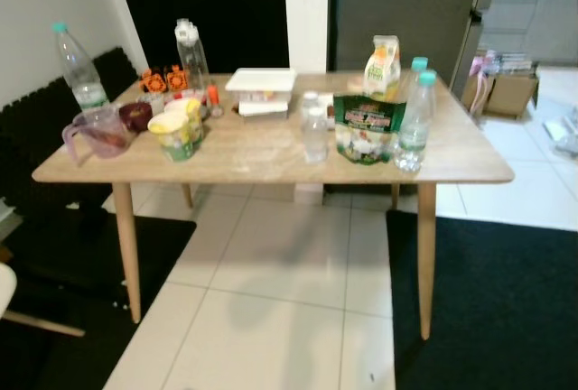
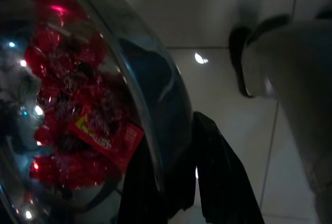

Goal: Restocking fridge

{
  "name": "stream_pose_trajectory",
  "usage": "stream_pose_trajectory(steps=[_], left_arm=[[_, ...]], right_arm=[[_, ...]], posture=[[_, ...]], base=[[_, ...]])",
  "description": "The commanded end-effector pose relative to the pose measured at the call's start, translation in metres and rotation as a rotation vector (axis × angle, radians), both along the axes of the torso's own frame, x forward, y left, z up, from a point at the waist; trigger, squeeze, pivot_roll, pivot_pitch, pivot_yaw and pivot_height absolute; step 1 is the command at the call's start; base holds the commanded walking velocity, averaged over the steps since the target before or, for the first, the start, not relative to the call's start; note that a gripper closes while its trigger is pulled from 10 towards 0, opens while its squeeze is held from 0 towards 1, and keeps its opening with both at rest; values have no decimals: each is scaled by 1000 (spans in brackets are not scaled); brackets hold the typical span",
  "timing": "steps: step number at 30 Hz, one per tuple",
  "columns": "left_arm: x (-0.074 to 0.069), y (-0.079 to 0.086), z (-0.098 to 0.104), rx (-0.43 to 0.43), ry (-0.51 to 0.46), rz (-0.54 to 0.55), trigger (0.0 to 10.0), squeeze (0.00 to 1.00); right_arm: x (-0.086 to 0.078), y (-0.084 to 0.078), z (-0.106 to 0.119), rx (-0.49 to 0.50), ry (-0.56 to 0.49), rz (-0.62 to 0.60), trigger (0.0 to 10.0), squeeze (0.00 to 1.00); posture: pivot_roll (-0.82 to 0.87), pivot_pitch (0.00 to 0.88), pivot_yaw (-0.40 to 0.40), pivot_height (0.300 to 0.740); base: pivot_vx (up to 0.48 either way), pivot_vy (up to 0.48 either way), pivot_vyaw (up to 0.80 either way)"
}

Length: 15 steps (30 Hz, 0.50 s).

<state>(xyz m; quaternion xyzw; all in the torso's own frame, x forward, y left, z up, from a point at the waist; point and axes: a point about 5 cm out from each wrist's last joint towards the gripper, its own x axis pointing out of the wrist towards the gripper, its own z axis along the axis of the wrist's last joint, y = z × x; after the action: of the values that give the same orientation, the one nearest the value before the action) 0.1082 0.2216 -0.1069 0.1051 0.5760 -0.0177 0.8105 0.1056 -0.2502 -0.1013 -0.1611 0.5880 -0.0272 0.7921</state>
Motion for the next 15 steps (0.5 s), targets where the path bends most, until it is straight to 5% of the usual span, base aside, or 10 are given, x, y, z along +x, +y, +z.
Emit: stream_pose_trajectory(steps=[1,15], left_arm=[[-1,-1,0,1,-3,-1,10000,0],[-3,-3,-1,-1,5,-14,10000,0]], right_arm=[[-2,-1,0,-4,8,6,10000,0],[-2,0,-1,-2,9,10,10000,0]], posture=[[-88,0,36,740],[-87,0,34,740]], base=[[0,-480,0],[0,-480,0]])
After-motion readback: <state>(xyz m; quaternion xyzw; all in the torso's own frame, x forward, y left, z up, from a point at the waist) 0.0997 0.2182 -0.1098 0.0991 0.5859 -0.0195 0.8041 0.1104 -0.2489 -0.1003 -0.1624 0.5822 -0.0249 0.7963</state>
